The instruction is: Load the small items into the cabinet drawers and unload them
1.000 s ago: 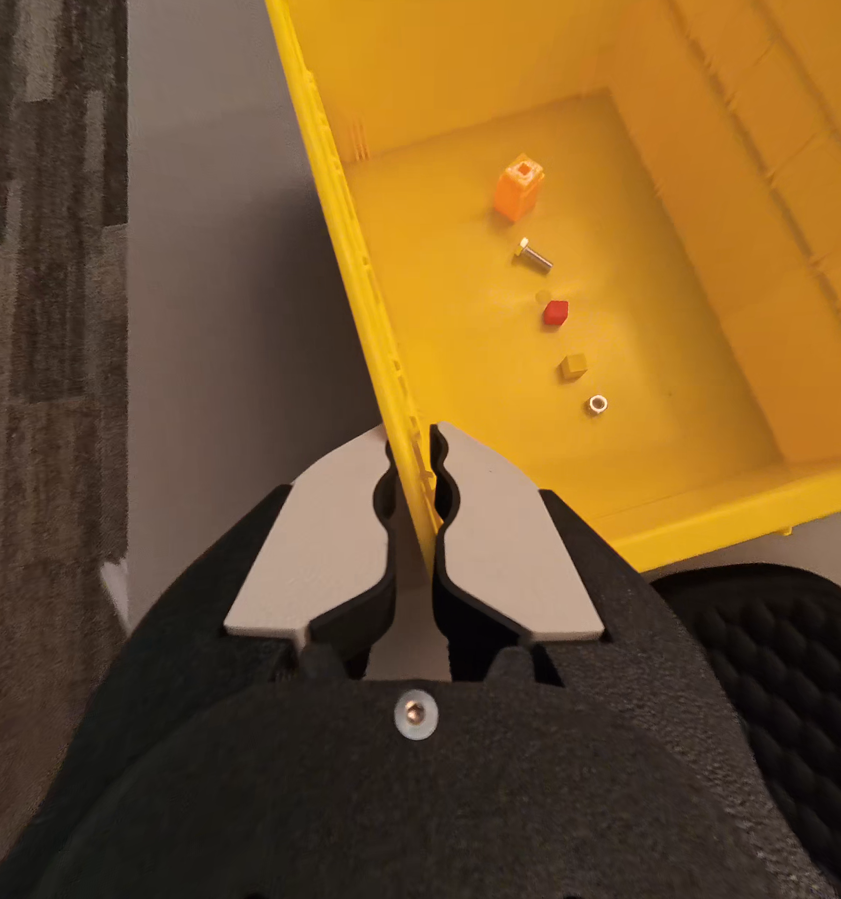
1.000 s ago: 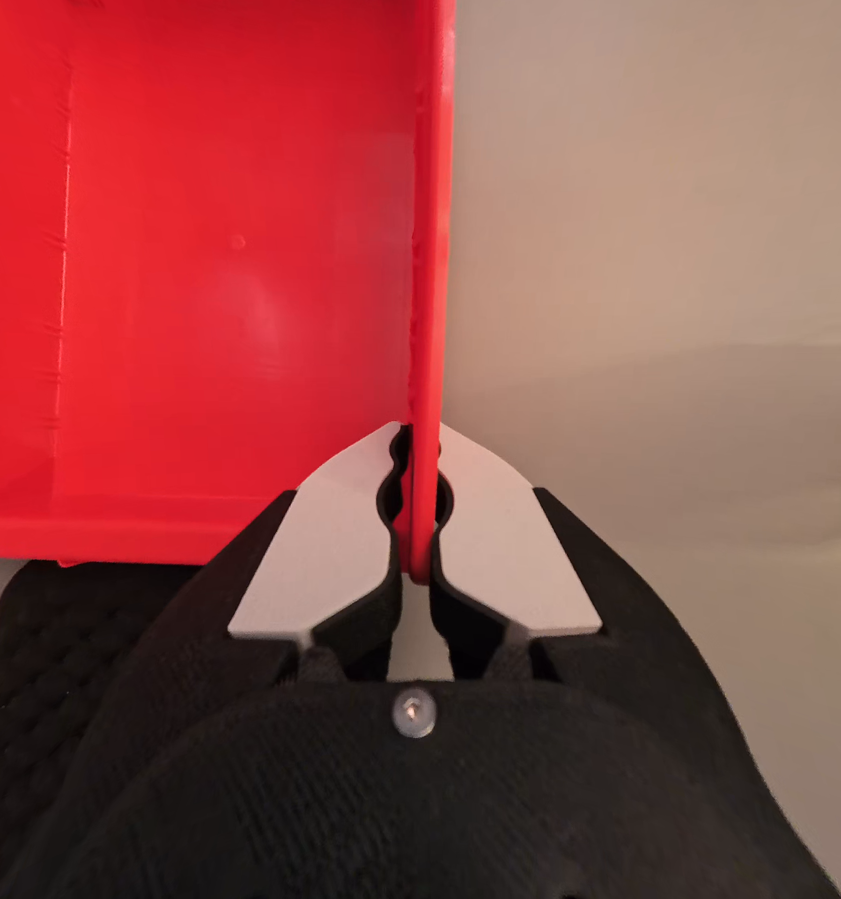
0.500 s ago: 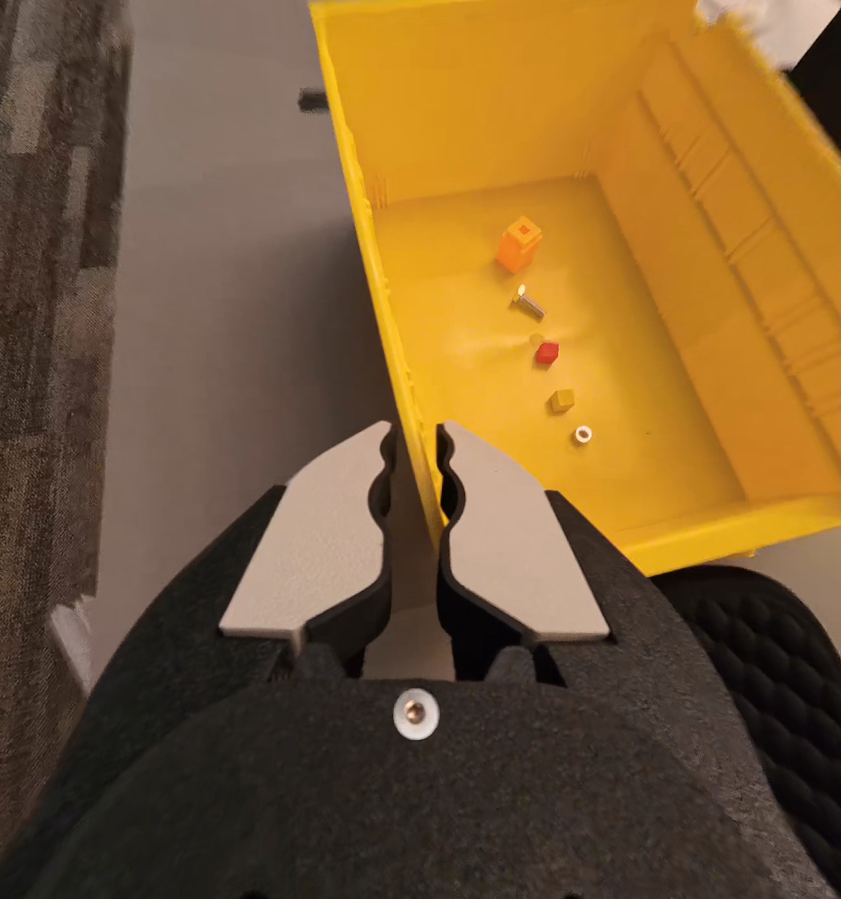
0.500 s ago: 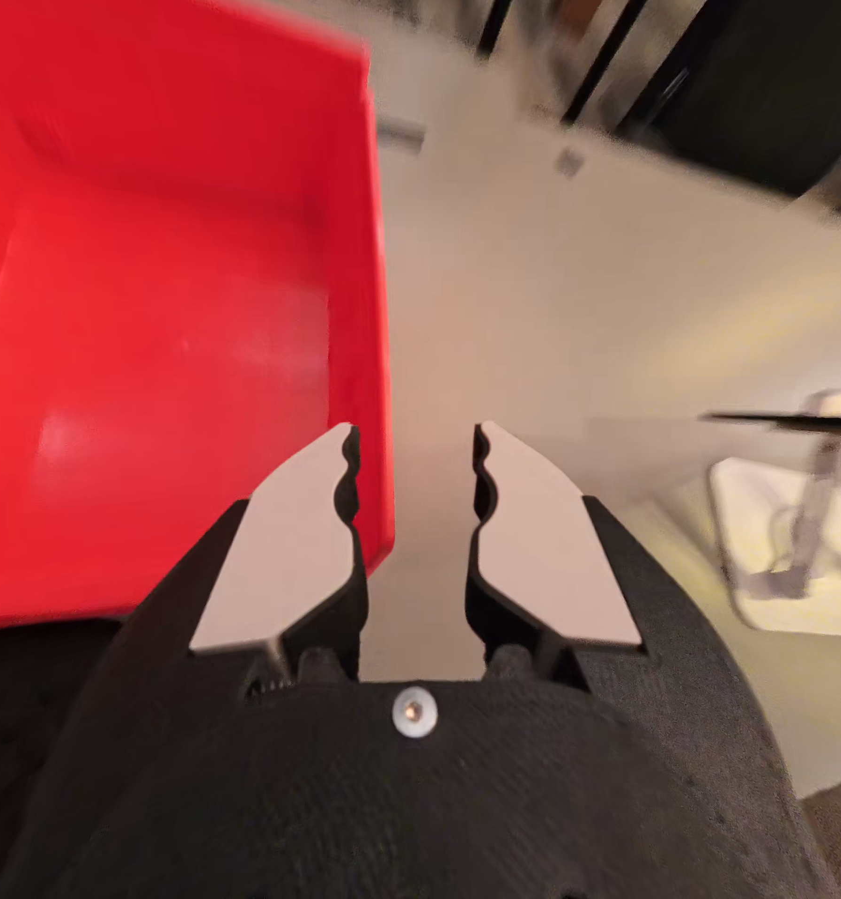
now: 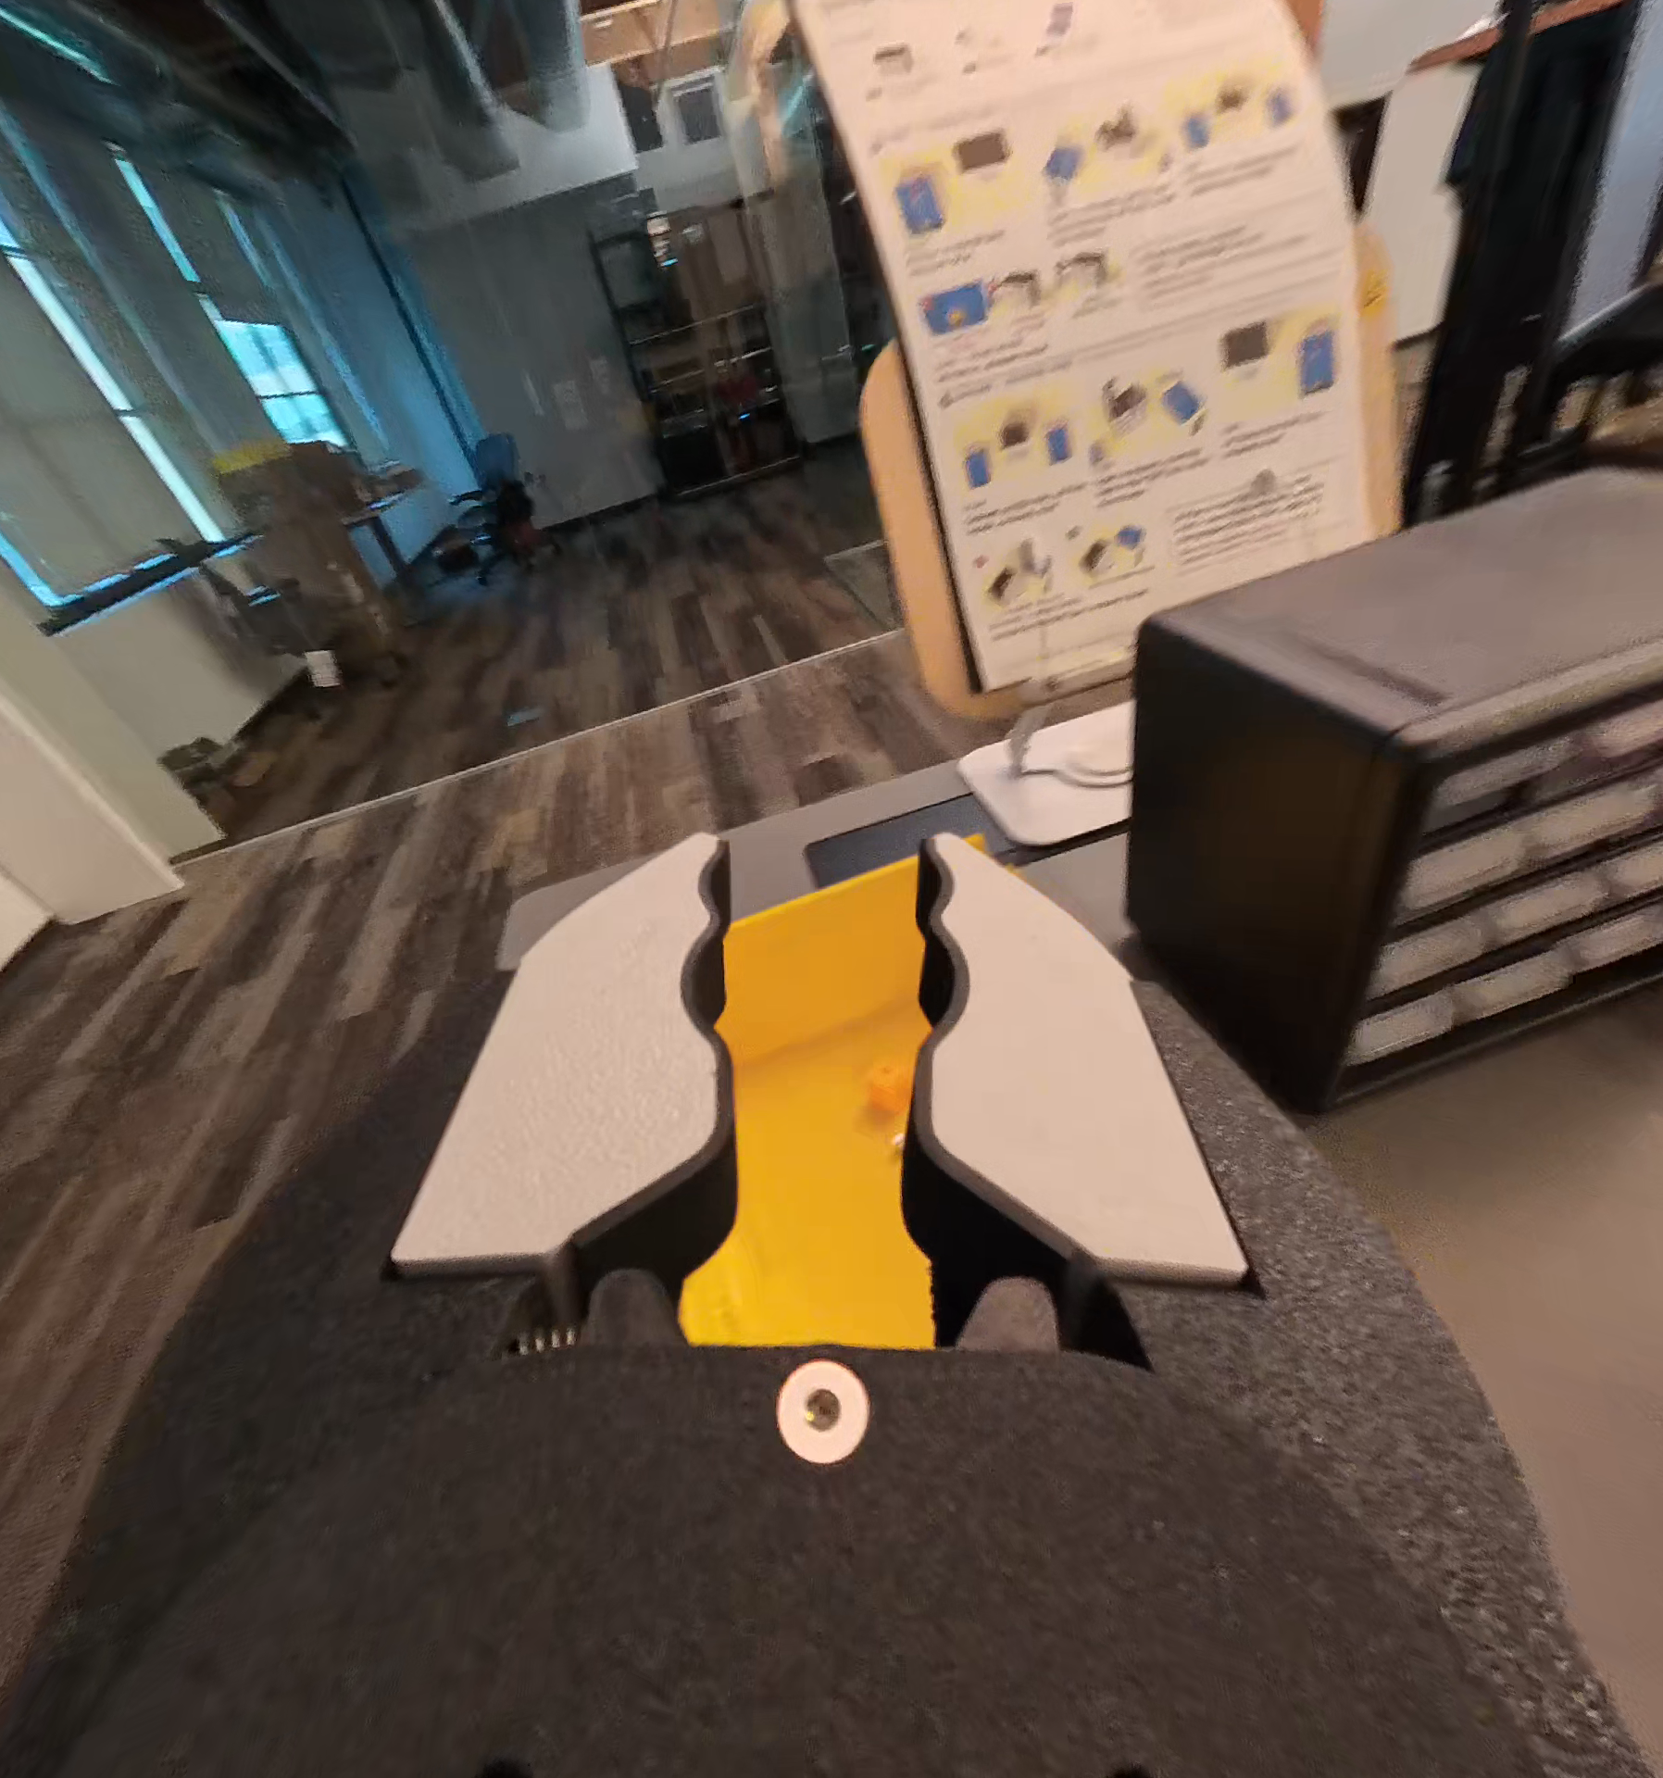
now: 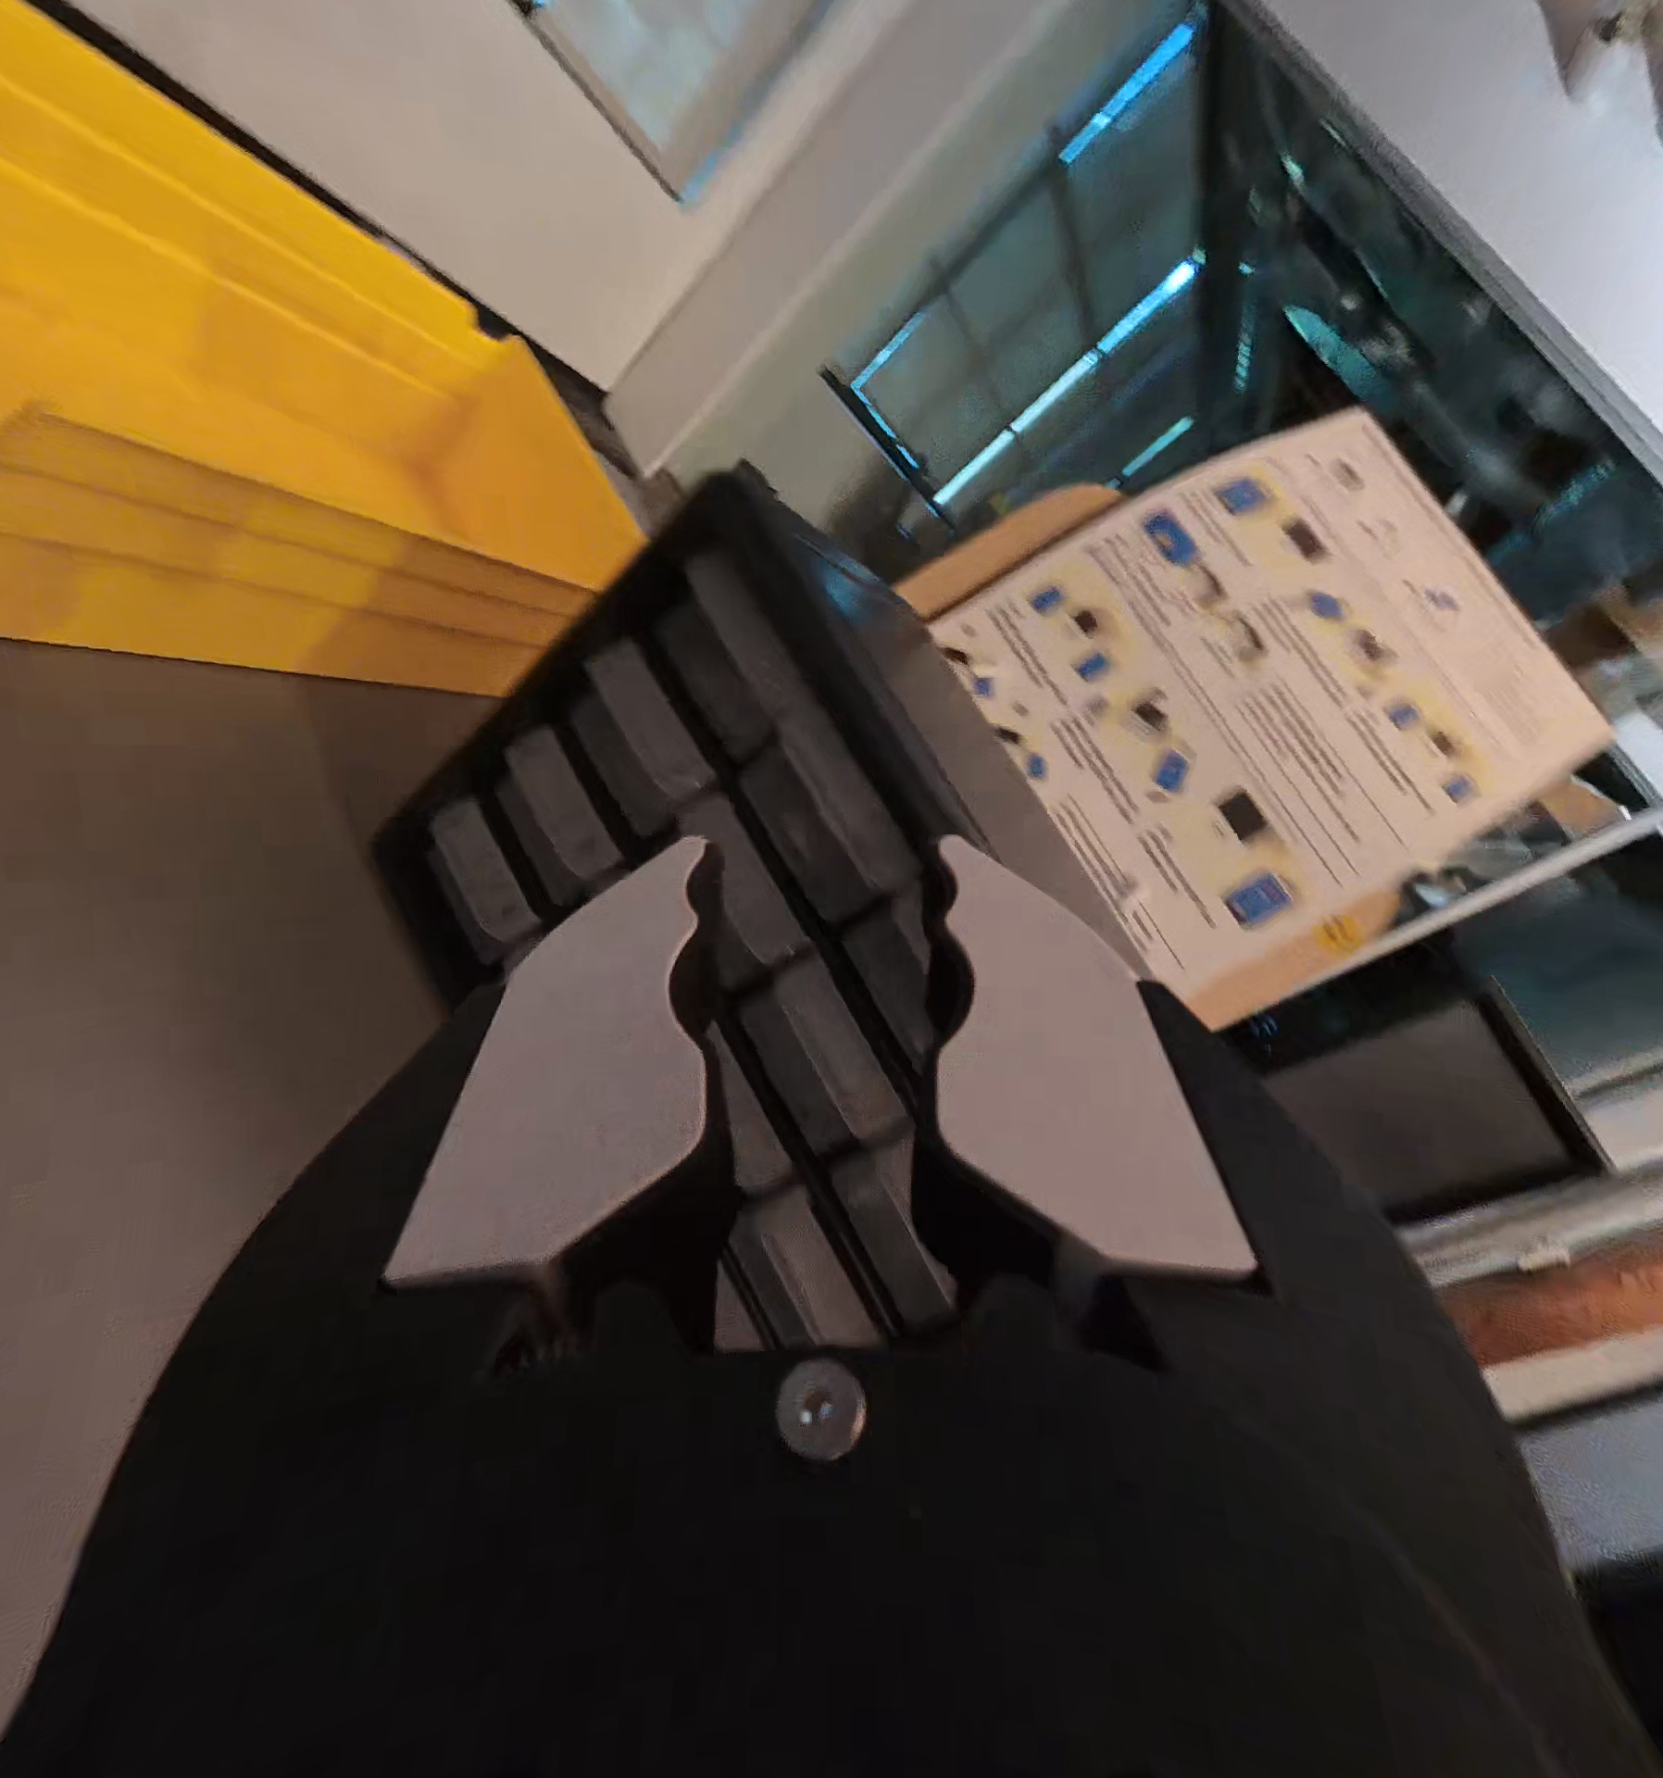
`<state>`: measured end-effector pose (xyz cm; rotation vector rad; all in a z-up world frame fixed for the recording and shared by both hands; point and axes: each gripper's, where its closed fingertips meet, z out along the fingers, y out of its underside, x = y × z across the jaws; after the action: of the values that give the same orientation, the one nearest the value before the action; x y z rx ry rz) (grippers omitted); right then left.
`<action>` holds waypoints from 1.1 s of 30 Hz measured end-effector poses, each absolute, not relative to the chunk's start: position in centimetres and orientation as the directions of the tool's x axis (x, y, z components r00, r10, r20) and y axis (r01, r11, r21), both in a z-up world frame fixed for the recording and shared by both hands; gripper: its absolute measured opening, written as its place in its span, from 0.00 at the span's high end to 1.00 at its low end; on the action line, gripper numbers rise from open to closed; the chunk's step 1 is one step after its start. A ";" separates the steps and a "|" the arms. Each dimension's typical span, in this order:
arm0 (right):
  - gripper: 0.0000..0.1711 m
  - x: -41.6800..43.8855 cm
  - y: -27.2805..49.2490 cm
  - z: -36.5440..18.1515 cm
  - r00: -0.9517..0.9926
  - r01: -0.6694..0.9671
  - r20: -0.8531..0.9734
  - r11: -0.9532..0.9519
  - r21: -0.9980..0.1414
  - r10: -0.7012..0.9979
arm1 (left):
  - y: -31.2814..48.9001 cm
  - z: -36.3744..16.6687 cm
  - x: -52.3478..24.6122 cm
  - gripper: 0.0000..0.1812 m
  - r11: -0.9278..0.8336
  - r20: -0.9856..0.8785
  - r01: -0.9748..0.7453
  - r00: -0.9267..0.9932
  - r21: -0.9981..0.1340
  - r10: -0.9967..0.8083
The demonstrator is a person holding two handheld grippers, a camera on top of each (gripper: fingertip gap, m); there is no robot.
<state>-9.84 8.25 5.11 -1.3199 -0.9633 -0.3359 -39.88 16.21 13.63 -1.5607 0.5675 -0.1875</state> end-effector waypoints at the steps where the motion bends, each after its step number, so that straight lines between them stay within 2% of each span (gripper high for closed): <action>1: 0.77 -11.4 9.1 4.5 0.568 0.710 0.759 0.277 -0.648 0.318 | 16.1 14.3 -39.0 0.81 0.019 -0.190 -0.208 0.851 -0.978 -0.490; 6: 0.79 -15.9 12.4 1.0 0.547 0.678 0.731 0.297 -0.673 0.407 | 15.5 13.8 -36.5 0.85 -0.141 0.012 -0.087 0.813 -0.986 -0.582; 9: 0.87 -15.3 13.6 1.2 0.570 0.708 0.783 0.333 -0.623 0.250 | 15.3 10.9 -35.6 0.87 -0.166 0.045 -0.075 0.783 -0.983 -0.620; 11: 0.87 -15.3 14.1 0.6 0.529 0.753 0.824 0.335 -0.566 0.202 | 16.1 8.4 -35.8 0.87 -0.194 0.031 -0.112 0.791 -0.975 -0.611; 14: 0.84 -16.0 14.8 -0.9 0.483 0.785 0.848 0.320 -0.530 0.218 | 17.0 4.5 -36.5 0.87 -0.336 0.091 -0.146 0.798 -0.930 -0.596; 18: 0.85 -16.2 15.9 -0.7 0.451 0.824 0.881 0.313 -0.473 0.144 | 17.5 1.6 -36.9 0.88 -0.441 0.168 -0.156 0.774 -0.884 -0.611; 24: 0.91 -16.1 16.5 -0.6 0.347 0.892 0.938 0.310 -0.330 0.002 | 18.1 -2.0 -39.2 0.90 -0.501 0.074 -0.315 0.787 -0.806 -0.613; 33: 0.93 -16.3 15.6 -0.6 0.324 0.897 0.943 0.340 -0.281 -0.073 | 19.6 -5.7 -39.5 0.97 -0.570 0.031 -0.468 0.754 -0.675 -0.656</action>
<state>-16.29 15.65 -0.59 -1.0092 -1.0300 -0.8038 -39.49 19.56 -5.72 -2.2831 0.8382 -0.3673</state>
